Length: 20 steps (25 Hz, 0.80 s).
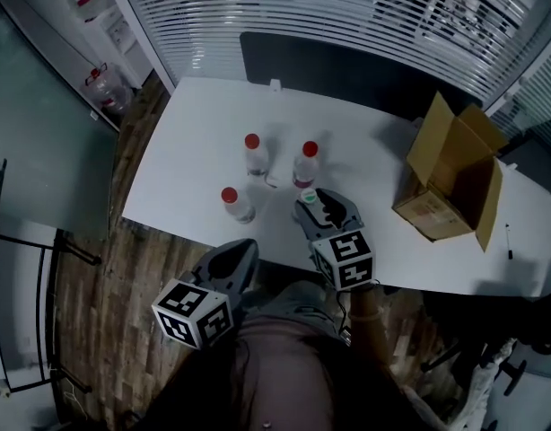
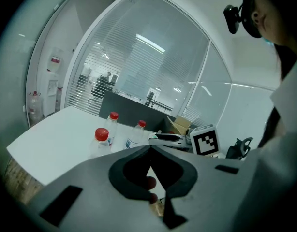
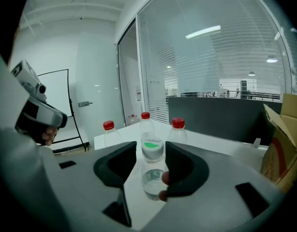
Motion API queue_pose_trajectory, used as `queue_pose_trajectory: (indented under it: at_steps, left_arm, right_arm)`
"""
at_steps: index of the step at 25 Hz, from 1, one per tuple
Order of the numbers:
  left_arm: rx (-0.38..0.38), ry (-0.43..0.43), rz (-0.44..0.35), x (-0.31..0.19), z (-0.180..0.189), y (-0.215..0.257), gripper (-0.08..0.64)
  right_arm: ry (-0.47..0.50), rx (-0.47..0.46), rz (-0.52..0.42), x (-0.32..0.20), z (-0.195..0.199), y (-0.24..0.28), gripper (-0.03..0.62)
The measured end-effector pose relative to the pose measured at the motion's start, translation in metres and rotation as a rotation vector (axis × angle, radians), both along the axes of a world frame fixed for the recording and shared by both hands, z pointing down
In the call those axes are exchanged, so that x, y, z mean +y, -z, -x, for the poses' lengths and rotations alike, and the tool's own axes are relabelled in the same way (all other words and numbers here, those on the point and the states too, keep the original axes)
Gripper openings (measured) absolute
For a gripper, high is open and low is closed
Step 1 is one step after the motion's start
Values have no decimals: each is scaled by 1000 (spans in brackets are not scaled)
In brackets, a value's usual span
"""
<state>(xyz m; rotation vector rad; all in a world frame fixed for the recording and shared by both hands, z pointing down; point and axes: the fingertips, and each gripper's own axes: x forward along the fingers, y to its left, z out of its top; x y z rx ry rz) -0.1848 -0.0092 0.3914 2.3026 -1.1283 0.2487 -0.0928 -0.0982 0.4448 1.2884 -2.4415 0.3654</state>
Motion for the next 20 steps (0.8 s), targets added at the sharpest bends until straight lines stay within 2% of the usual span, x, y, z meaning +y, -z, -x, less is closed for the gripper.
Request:
queue_pose_trajectory:
  at_steps: [6, 14, 16, 20]
  left_arm:
    - [15, -72, -11, 8, 1, 2, 8]
    - [33, -142, -23, 28, 18, 2, 8]
    - [39, -157, -21, 33, 23, 2, 8]
    - [63, -171, -12, 42, 33, -2, 8]
  right_arm:
    - [-82, -28, -29, 16, -7, 14, 176]
    - [-233, -115, -57, 49, -11, 31, 174]
    - [-277, -108, -76, 57, -12, 35, 149]
    - [-345, -37, -110, 77, -13, 40, 77]
